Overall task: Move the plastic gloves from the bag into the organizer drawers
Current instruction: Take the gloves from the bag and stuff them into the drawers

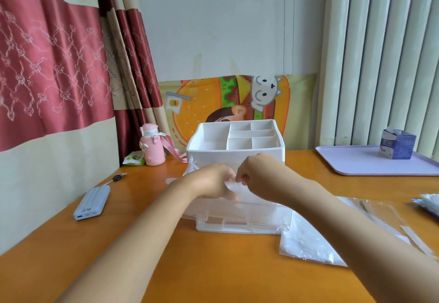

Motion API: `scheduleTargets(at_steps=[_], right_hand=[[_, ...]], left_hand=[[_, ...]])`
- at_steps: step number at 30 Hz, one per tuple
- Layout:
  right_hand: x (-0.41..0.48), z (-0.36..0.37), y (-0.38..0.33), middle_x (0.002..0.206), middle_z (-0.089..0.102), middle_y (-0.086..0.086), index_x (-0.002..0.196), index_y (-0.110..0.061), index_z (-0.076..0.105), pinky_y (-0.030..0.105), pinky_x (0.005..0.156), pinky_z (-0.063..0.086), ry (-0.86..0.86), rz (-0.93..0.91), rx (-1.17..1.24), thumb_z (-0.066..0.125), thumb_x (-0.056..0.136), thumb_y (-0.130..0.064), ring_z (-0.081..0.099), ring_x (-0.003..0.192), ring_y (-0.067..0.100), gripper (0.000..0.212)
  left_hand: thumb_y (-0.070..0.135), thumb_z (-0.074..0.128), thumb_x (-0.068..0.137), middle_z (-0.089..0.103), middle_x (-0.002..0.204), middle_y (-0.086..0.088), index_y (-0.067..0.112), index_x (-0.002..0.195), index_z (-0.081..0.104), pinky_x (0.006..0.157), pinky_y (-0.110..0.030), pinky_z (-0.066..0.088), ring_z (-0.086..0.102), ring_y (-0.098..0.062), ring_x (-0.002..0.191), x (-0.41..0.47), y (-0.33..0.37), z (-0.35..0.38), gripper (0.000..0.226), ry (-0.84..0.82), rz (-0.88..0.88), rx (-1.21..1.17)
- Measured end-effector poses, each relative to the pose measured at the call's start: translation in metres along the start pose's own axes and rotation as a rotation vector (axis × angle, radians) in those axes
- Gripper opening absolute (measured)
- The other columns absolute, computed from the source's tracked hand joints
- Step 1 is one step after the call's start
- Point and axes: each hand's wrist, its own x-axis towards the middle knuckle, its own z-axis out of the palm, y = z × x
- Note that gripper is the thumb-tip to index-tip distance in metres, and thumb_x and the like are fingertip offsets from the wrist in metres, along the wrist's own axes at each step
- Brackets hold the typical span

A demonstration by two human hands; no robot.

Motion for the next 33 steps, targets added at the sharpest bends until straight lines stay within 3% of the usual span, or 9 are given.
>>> scheduleTargets(at_steps=[6, 9, 13, 17, 20, 22, 24, 30, 33], right_hand=[[0.016, 0.008, 0.004, 0.099, 0.059, 0.003, 0.121, -0.011, 0.056, 0.028, 0.078, 0.04, -0.454, -0.094, -0.239, 0.046, 0.097, -0.041, 0.053, 0.089, 0.021, 0.039], [0.023, 0.006, 0.004, 0.127, 0.055, 0.004, 0.144, -0.021, 0.033, 0.03, 0.09, 0.037, -0.552, -0.136, -0.311, 0.049, 0.095, -0.045, 0.051, 0.11, 0.024, 0.057], [0.03, 0.002, 0.001, 0.146, 0.042, 0.003, 0.152, -0.023, 0.017, 0.034, 0.105, 0.031, -0.608, -0.089, -0.34, 0.054, 0.09, -0.053, 0.04, 0.13, 0.026, 0.077], [0.035, 0.001, -0.002, 0.147, 0.041, 0.002, 0.151, -0.023, 0.019, 0.035, 0.107, 0.032, -0.632, -0.063, -0.388, 0.057, 0.085, -0.059, 0.04, 0.13, 0.027, 0.085], [0.033, -0.003, -0.004, 0.149, 0.036, 0.002, 0.152, -0.023, 0.018, 0.034, 0.108, 0.03, -0.609, -0.075, -0.377, 0.057, 0.086, -0.055, 0.036, 0.134, 0.026, 0.083], [0.032, -0.005, -0.003, 0.15, 0.033, 0.004, 0.152, -0.024, 0.016, 0.034, 0.108, 0.029, -0.601, -0.074, -0.364, 0.058, 0.087, -0.054, 0.034, 0.136, 0.026, 0.083], [0.03, -0.005, -0.002, 0.151, 0.031, 0.005, 0.153, -0.025, 0.014, 0.034, 0.108, 0.028, -0.588, -0.069, -0.35, 0.059, 0.086, -0.054, 0.033, 0.135, 0.027, 0.086], [0.033, 0.005, 0.009, 0.152, 0.029, 0.0, 0.151, -0.029, 0.017, 0.036, 0.114, 0.023, -0.529, -0.097, -0.29, 0.063, 0.082, -0.056, 0.023, 0.14, 0.023, 0.087], [0.03, 0.003, 0.011, 0.15, 0.029, 0.001, 0.15, -0.028, 0.02, 0.034, 0.112, 0.024, -0.506, -0.1, -0.254, 0.064, 0.083, -0.053, 0.027, 0.138, 0.022, 0.084]], left_hand=[[0.031, 0.074, 0.082, 0.056, 0.134, 0.008, 0.026, 0.125, 0.06, 0.097, -0.025, 0.04, 0.05, -0.012, 0.124, -0.004, -0.001, -0.003, 0.046, 0.015, 0.021, -0.136], [0.03, 0.072, 0.084, 0.051, 0.139, 0.005, 0.026, 0.131, 0.055, 0.092, -0.026, 0.04, 0.049, -0.016, 0.124, -0.009, 0.0, -0.009, 0.05, 0.003, -0.022, -0.033], [0.042, 0.056, 0.094, 0.05, 0.105, -0.003, 0.012, 0.12, 0.059, 0.078, -0.029, 0.039, 0.051, -0.02, 0.092, -0.023, 0.016, -0.016, 0.04, -0.032, -0.141, 0.135], [0.034, 0.039, 0.101, 0.048, 0.074, -0.002, 0.01, 0.078, 0.052, 0.054, -0.025, 0.032, 0.044, -0.017, 0.065, -0.023, 0.027, -0.018, 0.035, -0.054, -0.167, 0.207], [0.033, 0.038, 0.102, 0.061, 0.103, -0.009, 0.006, 0.113, 0.059, 0.064, -0.025, 0.036, 0.052, -0.021, 0.087, -0.022, 0.031, -0.019, 0.036, -0.147, -0.184, 0.214], [0.036, 0.04, 0.102, 0.052, 0.137, -0.011, 0.008, 0.139, 0.046, 0.086, -0.028, 0.039, 0.05, -0.025, 0.117, -0.02, 0.027, -0.017, 0.047, -0.168, -0.207, 0.16], [0.039, 0.044, 0.1, 0.045, 0.146, -0.009, 0.01, 0.144, 0.04, 0.099, -0.031, 0.037, 0.043, -0.025, 0.131, -0.017, 0.021, -0.014, 0.053, -0.154, -0.212, 0.122], [0.038, 0.065, 0.086, 0.058, 0.121, -0.009, 0.01, 0.127, 0.054, 0.083, -0.033, 0.048, 0.058, -0.026, 0.106, -0.004, -0.001, -0.001, 0.051, -0.06, -0.252, 0.002], [0.037, 0.067, 0.085, 0.052, 0.133, -0.005, 0.016, 0.137, 0.048, 0.088, -0.032, 0.046, 0.054, -0.025, 0.114, -0.004, -0.004, -0.004, 0.059, -0.064, -0.214, 0.028]])
